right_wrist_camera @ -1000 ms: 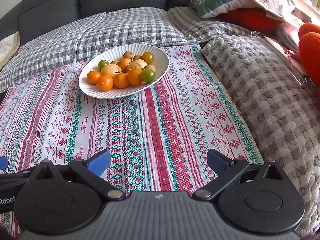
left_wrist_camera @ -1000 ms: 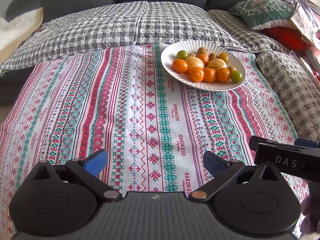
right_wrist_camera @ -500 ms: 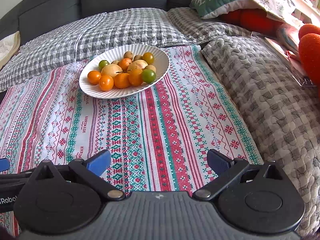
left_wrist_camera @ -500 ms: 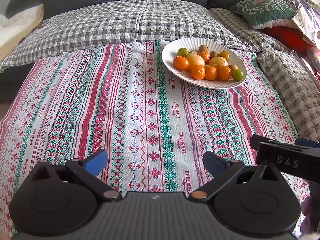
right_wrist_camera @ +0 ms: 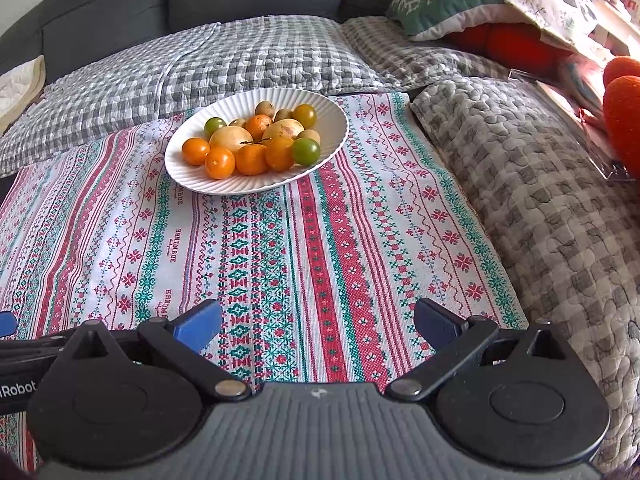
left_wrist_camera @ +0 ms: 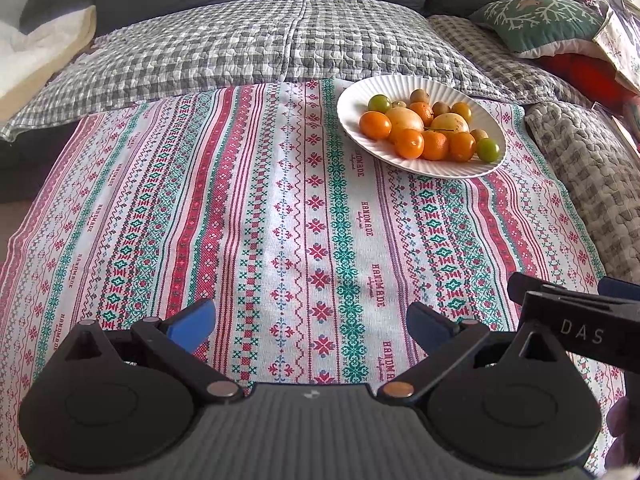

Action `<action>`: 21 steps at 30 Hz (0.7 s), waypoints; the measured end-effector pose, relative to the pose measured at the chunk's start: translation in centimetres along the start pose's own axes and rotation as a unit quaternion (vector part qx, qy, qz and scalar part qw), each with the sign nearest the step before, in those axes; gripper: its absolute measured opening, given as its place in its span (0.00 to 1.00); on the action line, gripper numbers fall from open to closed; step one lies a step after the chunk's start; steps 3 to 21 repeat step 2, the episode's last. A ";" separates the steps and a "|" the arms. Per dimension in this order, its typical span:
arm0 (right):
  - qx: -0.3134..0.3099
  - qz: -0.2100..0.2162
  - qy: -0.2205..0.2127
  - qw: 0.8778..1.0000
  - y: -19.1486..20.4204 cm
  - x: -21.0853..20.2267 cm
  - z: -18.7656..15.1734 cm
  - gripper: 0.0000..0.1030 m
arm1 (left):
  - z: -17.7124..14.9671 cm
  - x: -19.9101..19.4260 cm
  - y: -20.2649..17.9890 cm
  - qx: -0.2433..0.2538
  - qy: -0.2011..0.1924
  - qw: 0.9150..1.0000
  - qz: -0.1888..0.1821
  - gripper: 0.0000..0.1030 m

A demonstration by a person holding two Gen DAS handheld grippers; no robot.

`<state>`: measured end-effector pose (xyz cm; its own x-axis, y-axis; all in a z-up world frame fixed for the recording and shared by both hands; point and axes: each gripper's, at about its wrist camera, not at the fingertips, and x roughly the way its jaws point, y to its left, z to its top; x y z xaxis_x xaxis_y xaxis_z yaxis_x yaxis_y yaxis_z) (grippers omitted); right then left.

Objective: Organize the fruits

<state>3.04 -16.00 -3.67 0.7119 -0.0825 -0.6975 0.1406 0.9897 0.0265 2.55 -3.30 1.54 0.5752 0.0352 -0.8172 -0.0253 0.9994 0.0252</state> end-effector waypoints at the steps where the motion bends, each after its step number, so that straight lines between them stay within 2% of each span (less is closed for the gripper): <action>1: 0.000 0.000 0.000 1.000 0.0 0.0 0.0 0.99 | 0.0 0.0 0.0 0.002 0.000 1.000 0.002 0.92; 21: -0.001 0.000 -0.001 1.000 0.1 0.0 0.0 0.99 | 0.0 0.1 0.0 0.003 0.000 1.000 0.001 0.92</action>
